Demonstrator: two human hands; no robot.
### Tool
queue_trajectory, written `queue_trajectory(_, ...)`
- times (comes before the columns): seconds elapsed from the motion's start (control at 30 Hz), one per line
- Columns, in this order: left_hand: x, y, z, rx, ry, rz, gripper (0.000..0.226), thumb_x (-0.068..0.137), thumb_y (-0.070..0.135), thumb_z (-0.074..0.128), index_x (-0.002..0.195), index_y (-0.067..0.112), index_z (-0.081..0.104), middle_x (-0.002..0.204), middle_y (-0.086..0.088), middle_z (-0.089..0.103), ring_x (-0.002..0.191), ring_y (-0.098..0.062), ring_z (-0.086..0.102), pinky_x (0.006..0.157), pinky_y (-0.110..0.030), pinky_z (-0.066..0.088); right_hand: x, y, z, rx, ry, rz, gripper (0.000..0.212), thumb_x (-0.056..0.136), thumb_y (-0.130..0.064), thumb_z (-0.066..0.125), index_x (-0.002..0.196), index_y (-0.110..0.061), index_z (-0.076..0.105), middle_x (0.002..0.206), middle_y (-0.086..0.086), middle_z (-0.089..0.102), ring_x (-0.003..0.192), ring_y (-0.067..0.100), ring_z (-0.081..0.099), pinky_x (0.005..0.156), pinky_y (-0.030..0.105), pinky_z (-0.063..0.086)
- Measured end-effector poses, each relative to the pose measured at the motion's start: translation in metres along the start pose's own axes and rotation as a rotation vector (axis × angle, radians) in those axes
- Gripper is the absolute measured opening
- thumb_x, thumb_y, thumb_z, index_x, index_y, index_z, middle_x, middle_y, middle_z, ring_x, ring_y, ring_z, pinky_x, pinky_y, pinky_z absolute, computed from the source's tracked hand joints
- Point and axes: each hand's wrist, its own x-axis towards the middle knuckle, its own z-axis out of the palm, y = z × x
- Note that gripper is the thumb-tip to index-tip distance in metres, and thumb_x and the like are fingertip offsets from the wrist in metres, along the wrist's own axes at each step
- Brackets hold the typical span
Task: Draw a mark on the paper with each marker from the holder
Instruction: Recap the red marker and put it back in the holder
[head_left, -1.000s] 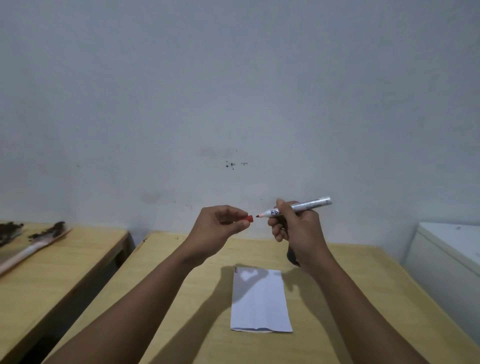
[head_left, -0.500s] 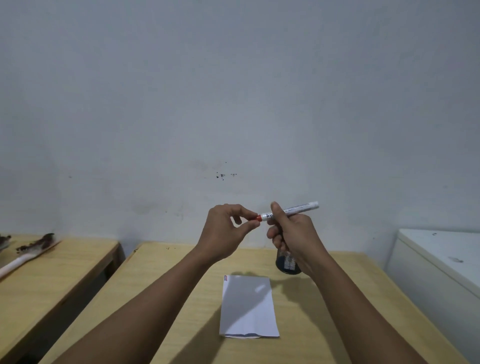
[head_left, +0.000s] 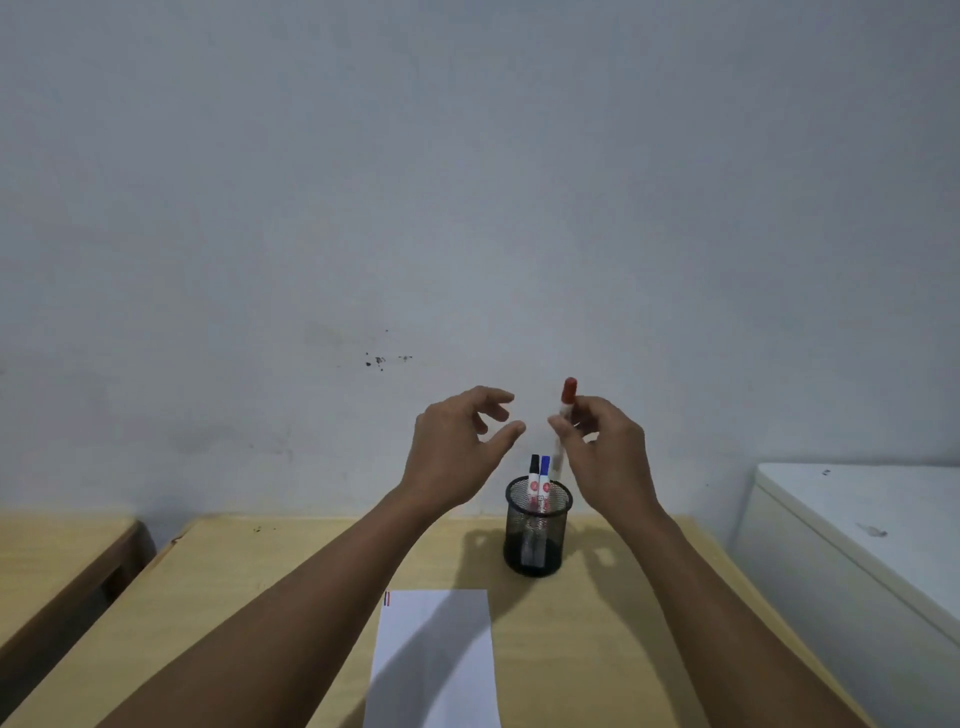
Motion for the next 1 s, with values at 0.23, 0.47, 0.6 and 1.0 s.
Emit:
queue_trajectory(0.23,0.009,-0.046,0.068,0.085,-0.233,-0.309,0.036,0.085,0.045,0.069,0.116,0.026,0.067,0.100,0.011,0.073,0.089,-0.012,0.065,0.088,-0.046,0.054,0.014,0.051,0.013,-0.076,-0.130,0.099,0.058,0.097,-0.015,0.065,0.145,-0.029,0.037,0.105,-0.004,0.063,0.075,0.000,0.062,0.057,0.011,0.046)
queue_trajectory(0.47,0.013,-0.063,0.113,-0.051,-0.310,-0.461,0.045,0.091,0.029,0.068,0.132,0.012,0.059,0.123,-0.007,0.069,0.109,-0.023,0.065,0.095,-0.049,0.054,0.009,0.090,0.033,-0.196,-0.236,0.141,0.044,0.096,-0.024,0.065,0.136,-0.031,0.047,0.095,-0.007,0.064,0.087,0.017,0.069,0.074,0.039,0.063)
queue_trajectory(0.6,0.011,-0.070,0.122,-0.075,-0.306,-0.474,0.042,0.093,0.024,0.065,0.134,0.013,0.059,0.124,-0.007,0.070,0.109,-0.024,0.066,0.093,-0.050,0.056,0.005,0.099,0.039,-0.224,-0.243,0.159,0.038,0.097,-0.031,0.063,0.134,-0.029,0.052,0.098,-0.008,0.065,0.093,0.017,0.068,0.078,0.041,0.063)
queue_trajectory(1.0,0.020,-0.066,0.122,-0.100,-0.328,-0.465,0.042,0.089,0.018,0.067,0.129,0.031,0.063,0.117,0.001,0.071,0.108,-0.022,0.062,0.096,-0.059,0.048,0.003,0.092,0.034,-0.298,-0.269,0.170,0.039,0.107,-0.028,0.040,0.145,-0.022,0.050,0.143,0.005,0.055,0.121,0.020,0.060,0.092,0.033,0.054)
